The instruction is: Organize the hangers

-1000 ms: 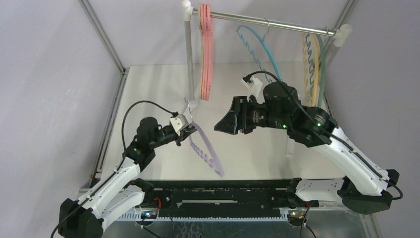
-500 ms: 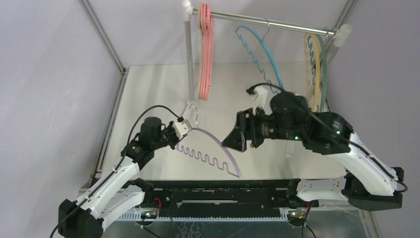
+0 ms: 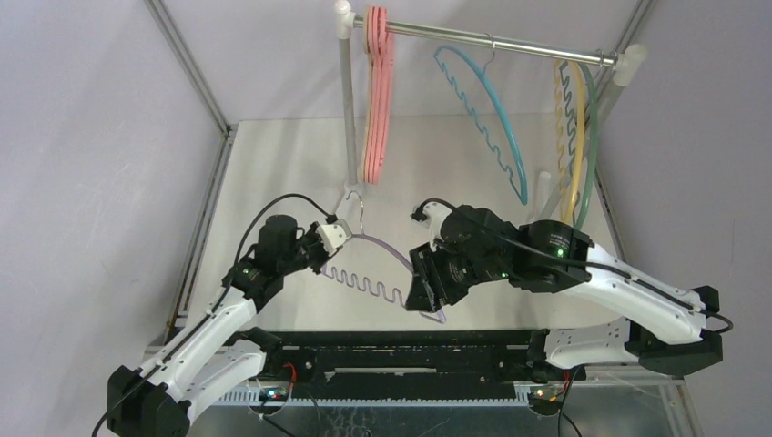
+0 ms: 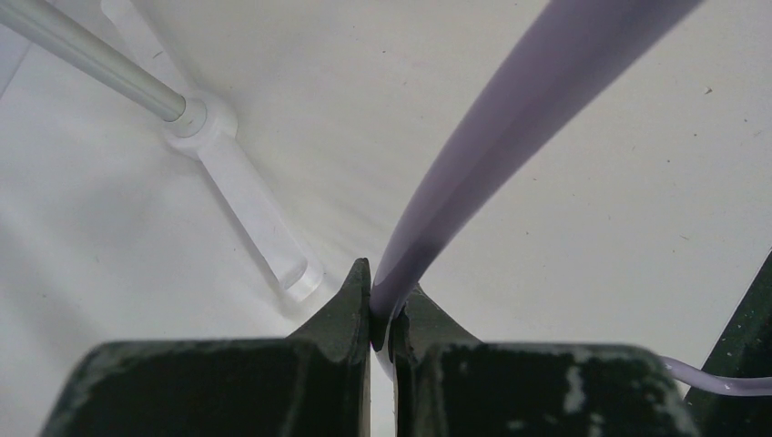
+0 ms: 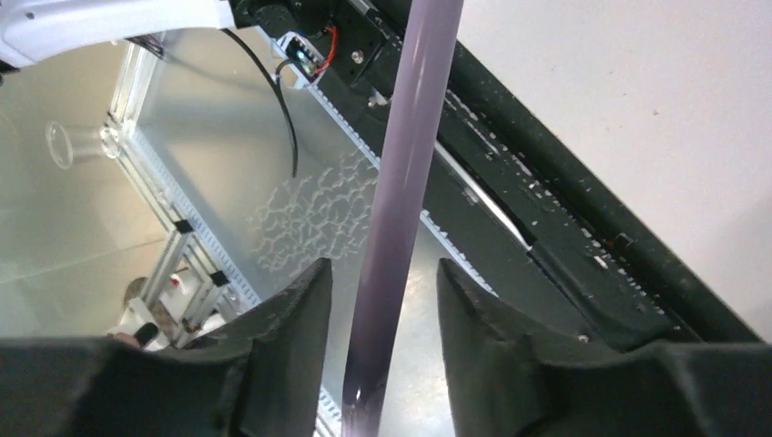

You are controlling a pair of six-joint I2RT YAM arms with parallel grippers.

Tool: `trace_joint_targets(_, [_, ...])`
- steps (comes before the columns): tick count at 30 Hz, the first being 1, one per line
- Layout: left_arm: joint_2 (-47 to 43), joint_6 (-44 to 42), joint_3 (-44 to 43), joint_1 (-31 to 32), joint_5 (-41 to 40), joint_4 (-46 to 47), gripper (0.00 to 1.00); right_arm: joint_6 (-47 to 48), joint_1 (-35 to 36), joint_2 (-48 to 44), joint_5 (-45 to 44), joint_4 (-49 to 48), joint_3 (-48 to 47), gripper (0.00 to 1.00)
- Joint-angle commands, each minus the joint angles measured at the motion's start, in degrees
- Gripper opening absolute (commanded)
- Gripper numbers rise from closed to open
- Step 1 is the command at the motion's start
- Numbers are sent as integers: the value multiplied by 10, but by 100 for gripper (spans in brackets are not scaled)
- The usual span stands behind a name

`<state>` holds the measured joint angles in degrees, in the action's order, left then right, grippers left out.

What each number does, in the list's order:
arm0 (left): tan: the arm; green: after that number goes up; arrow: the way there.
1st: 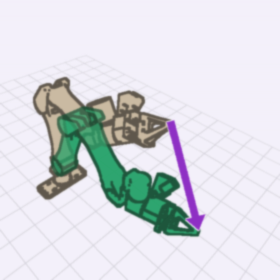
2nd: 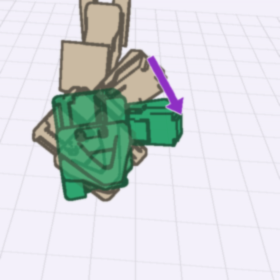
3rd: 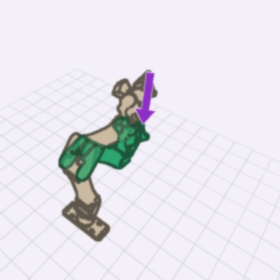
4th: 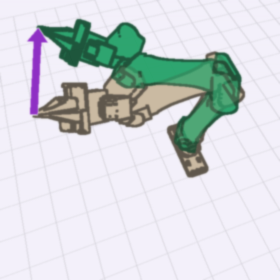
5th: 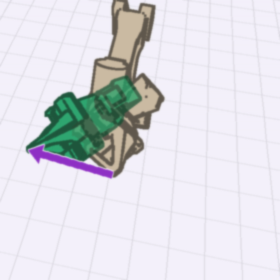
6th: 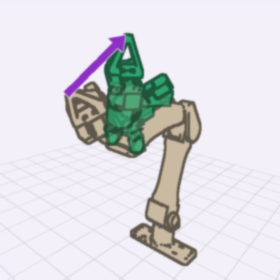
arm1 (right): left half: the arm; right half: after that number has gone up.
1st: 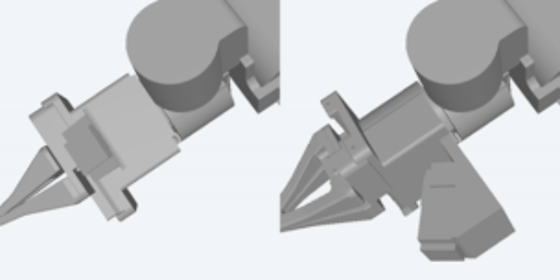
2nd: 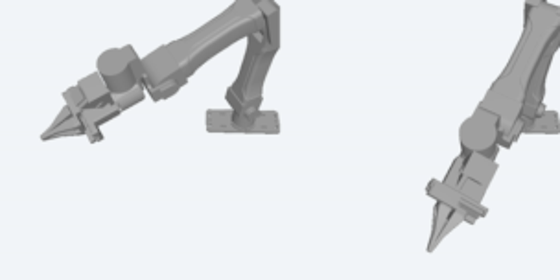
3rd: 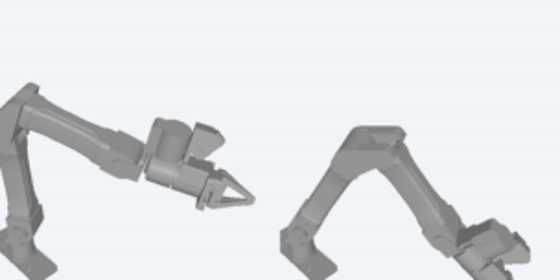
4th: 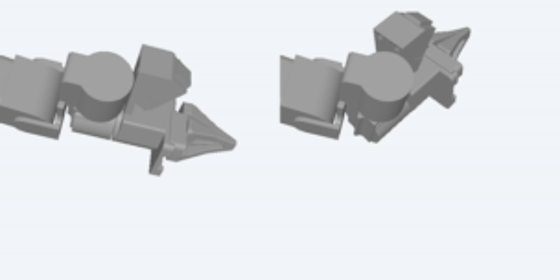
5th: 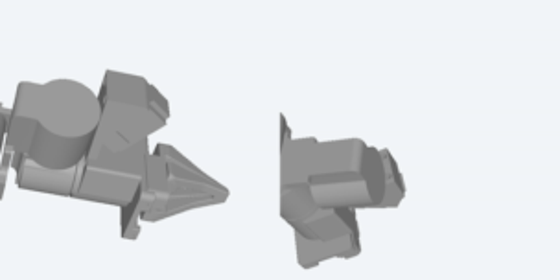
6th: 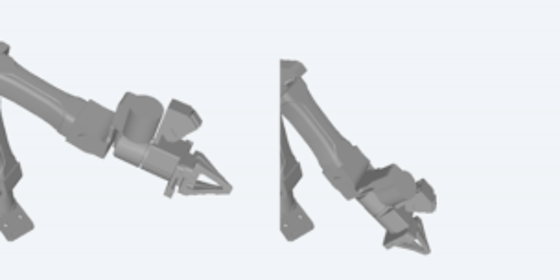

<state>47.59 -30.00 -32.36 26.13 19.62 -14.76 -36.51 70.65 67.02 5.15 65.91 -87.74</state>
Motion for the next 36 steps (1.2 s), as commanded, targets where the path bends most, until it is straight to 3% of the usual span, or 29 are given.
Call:
trace_joint_targets(1, [-5, 10, -39, 0, 4, 23, 0, -7, 6, 6, 13, -12, 6, 36])
trace_joint_targets(3, [-6, 14, -40, 0, 3, 26, 0, -7, 7, 15, 26, -12, 12, 2])
trace_joint_targets(7, [-10, 24, -45, 0, 0, 28, 0, -12, 14, 16, -18, -3, 15, 0])
trace_joint_targets(8, [-12, 31, -48, 0, 1, 28, 7, -15, 14, 15, -36, 7, 14, 0])
trace_joint_targets(10, [-22, 53, -51, 0, 4, 36, 41, -17, 14, 10, -63, 24, 11, 0])
trace_joint_targets(12, [-42, 77, -49, 0, 11, 51, 59, -17, 14, 4, -76, 34, 13, 0])
trace_joint_targets(17, [-88, 111, -46, -1, 1, 63, 88, -17, 14, -11, -71, 62, 15, 0])
trace_joint_targets(20, [-111, 121, -40, -1, -22, 69, 92, -36, 23, -20, -96, 97, -1, 0])
trace_joint_targets(29, [-103, 143, -41, -1, -22, 83, 93, -128, 40, -71, -279, 207, -73, 0])
trace_joint_targets(36, [-99, 171, -45, -2, -3, 86, 92, -104, 39, -64, -419, 187, -145, 0])
